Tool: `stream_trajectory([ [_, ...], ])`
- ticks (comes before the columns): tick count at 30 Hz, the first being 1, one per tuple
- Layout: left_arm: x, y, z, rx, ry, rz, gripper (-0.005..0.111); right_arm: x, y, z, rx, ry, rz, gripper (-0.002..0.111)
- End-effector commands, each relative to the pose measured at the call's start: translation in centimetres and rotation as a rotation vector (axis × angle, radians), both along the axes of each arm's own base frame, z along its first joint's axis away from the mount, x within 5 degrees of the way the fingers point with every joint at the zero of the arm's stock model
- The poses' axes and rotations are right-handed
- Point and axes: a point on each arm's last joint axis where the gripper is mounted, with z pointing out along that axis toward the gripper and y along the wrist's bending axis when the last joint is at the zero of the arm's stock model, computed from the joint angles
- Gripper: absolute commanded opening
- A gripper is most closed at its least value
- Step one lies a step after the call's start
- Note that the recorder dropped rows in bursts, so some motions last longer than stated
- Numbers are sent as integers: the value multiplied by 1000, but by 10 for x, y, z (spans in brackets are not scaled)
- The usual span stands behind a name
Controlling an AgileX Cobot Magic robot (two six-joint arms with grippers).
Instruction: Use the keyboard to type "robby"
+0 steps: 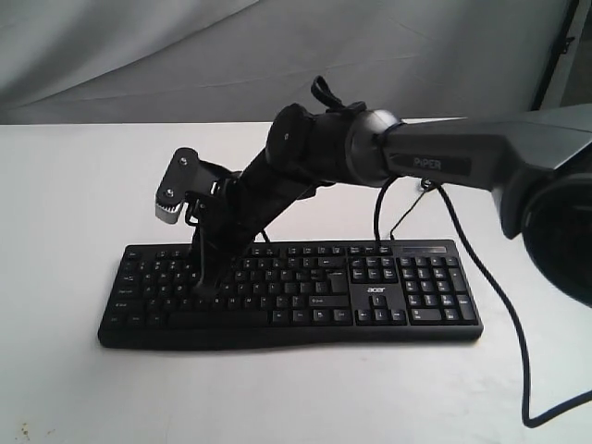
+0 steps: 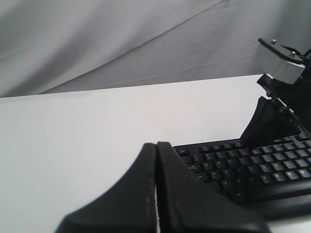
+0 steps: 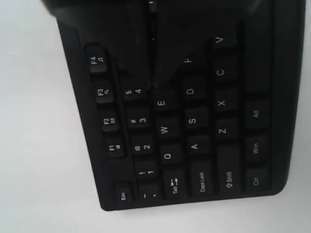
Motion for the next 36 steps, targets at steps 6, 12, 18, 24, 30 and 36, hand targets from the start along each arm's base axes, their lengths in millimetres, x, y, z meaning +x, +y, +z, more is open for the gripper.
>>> stream_trajectory([
  [6, 0, 0, -1, 1, -5, -6, 0, -9, 14, -7, -2, -39, 31, 0],
  [12, 0, 0, -1, 1, -5, -6, 0, -4, 14, -6, 11, -70, -4, 0],
  [18, 0, 0, -1, 1, -5, -6, 0, -3, 11, -8, -24, -83, -4, 0],
  [24, 0, 0, -1, 1, -5, -6, 0, -3, 11, -9, -31, -82, -9, 0],
  [30, 0, 0, -1, 1, -5, -6, 0, -3, 11, -9, -32, -76, -11, 0],
  [36, 0, 0, -1, 1, -5, -6, 0, -3, 11, -9, -25, -70, -16, 0],
])
